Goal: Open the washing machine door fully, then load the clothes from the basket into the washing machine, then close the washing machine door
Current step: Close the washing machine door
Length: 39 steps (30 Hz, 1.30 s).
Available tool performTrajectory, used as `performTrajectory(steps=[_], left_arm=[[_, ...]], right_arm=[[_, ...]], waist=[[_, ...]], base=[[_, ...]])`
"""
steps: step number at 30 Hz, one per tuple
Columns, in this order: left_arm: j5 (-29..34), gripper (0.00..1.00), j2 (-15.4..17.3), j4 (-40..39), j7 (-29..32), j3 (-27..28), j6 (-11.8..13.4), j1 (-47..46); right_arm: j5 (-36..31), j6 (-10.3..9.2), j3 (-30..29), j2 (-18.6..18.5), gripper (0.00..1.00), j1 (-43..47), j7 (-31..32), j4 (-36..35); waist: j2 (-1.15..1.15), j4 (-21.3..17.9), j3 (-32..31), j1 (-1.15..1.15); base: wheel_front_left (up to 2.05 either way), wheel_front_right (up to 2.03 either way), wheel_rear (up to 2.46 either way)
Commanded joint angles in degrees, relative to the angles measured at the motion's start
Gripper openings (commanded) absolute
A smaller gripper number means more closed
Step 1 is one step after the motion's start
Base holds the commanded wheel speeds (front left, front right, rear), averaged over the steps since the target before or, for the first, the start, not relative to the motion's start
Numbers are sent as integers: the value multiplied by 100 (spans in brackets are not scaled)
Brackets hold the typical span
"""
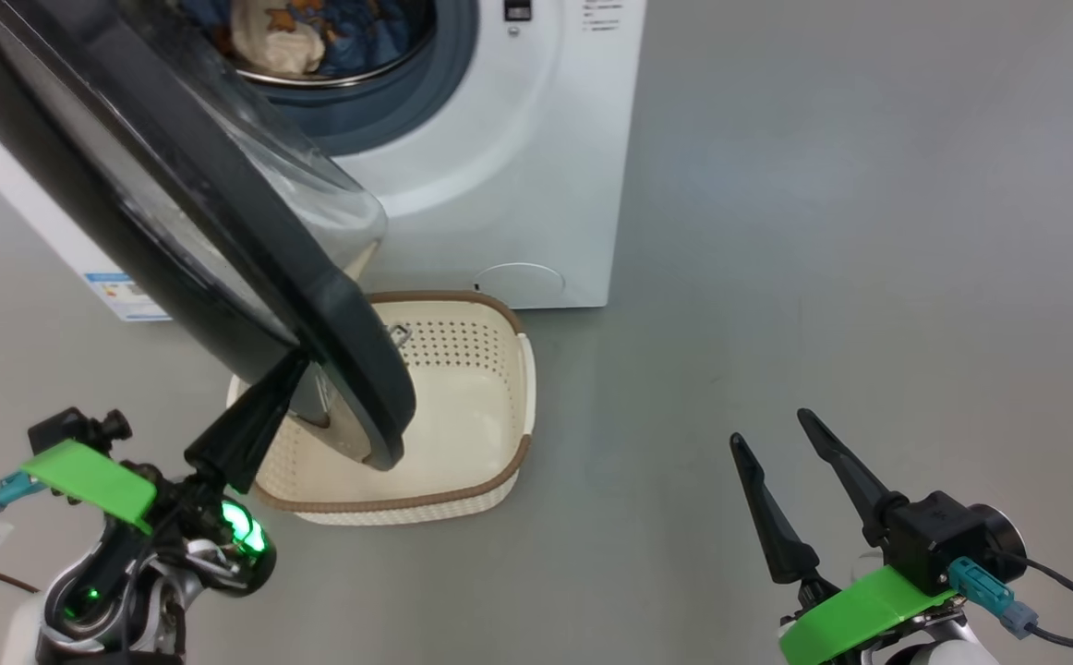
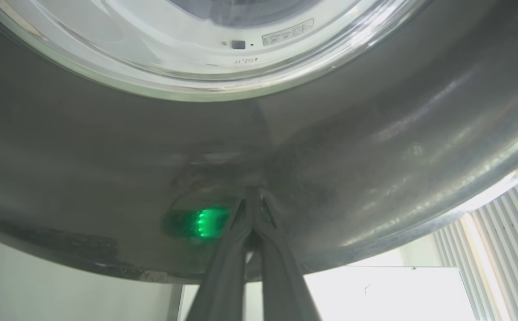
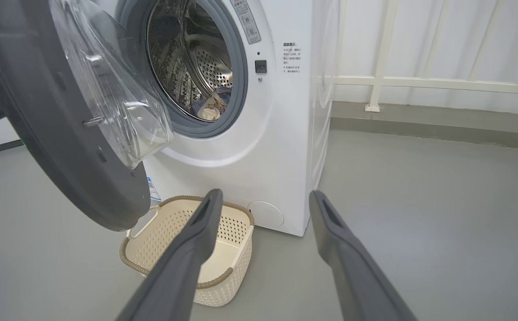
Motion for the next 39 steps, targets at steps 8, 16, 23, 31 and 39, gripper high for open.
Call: performTrajectory(steps=[8,16,23,31,39], left_arm=[[-58,0,99,-140,-734,11,-56,-424],[-166,0,98,-278,-1679,-159,-57,-606],[-60,0,98,-303,-2267,-185,-58,-709],[78,0,98,-158,-2659,-152,-58,-932],[194,0,98,35,-2874,-123,-58,-1122]], right_arm=[[75,9,127,30,100,-188,-132,-79],[125,9,151,30,100,-214,-199,-16],[154,9,139,30,100,-223,-244,24],[221,9,112,30,100,-185,-318,76],[293,9,35,30,100,-103,-406,116]], waist=[[0,-504,62,0],[0,-907,102,0],[0,-1240,142,0],[0,-1630,215,0],[0,-1760,243,0]], base=[[0,0,0],[0,0,0],[0,0,0],[0,0,0],[0,0,0]])
